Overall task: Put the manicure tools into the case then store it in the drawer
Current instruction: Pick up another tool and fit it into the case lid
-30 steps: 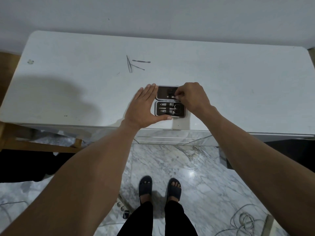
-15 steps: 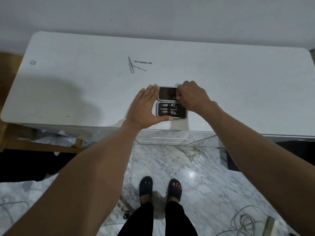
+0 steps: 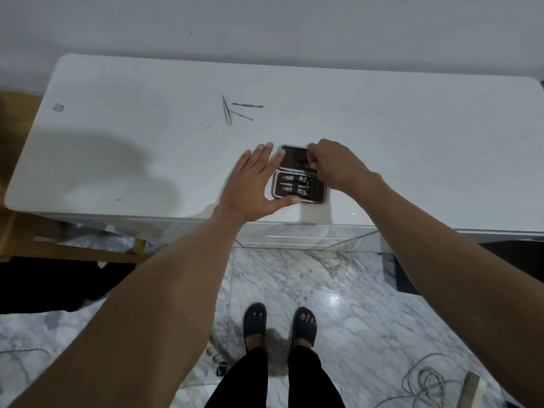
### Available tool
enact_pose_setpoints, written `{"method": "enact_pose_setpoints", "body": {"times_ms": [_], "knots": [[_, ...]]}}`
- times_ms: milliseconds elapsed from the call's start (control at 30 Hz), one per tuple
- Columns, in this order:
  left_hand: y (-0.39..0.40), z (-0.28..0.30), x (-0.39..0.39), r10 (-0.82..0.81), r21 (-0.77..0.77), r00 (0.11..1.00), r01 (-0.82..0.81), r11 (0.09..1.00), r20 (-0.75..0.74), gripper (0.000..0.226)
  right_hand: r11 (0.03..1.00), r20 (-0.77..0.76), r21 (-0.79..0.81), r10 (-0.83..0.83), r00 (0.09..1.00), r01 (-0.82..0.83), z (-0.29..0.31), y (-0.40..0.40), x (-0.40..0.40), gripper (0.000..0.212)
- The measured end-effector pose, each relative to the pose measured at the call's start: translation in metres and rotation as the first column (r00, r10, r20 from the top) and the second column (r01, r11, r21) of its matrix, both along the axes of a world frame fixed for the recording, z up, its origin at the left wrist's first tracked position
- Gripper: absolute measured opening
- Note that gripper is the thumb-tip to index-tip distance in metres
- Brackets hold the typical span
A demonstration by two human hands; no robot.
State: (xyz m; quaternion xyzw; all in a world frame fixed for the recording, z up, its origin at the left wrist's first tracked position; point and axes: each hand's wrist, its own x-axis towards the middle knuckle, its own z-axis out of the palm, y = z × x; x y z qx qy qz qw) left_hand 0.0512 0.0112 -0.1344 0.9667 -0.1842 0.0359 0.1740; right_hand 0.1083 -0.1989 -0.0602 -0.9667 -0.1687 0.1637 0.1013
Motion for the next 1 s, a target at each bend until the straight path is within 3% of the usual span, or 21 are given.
{"method": "enact_pose_setpoints", "body": {"times_ms": [233,433,633,1000], "knots": [[-0.001,-0.001,0.0,0.015,-0.045,1.0,-0.015,0.999,0.005,0.106,0.996,0.053,0.08,-0.03,0.998,0.026,0.003,-0.008,-0.001,0.018],[-0.002,-0.002,-0.001,0.025,-0.077,1.0,-0.026,0.997,-0.005,0.107,0.994,0.193,0.083,-0.088,0.977,0.073,-0.01,0.0,-0.008,0.018],[-0.001,0.0,0.001,-0.008,0.042,0.999,0.007,0.999,0.039,0.114,0.992,0.238,0.104,-0.094,0.967,0.07,-0.014,0.002,-0.013,0.02],[-0.002,-0.004,0.002,-0.002,0.026,0.998,0.0,1.0,0.064,0.114,0.995,0.097,-0.036,-0.091,0.991,0.095,0.005,0.003,0.004,0.018]]}}
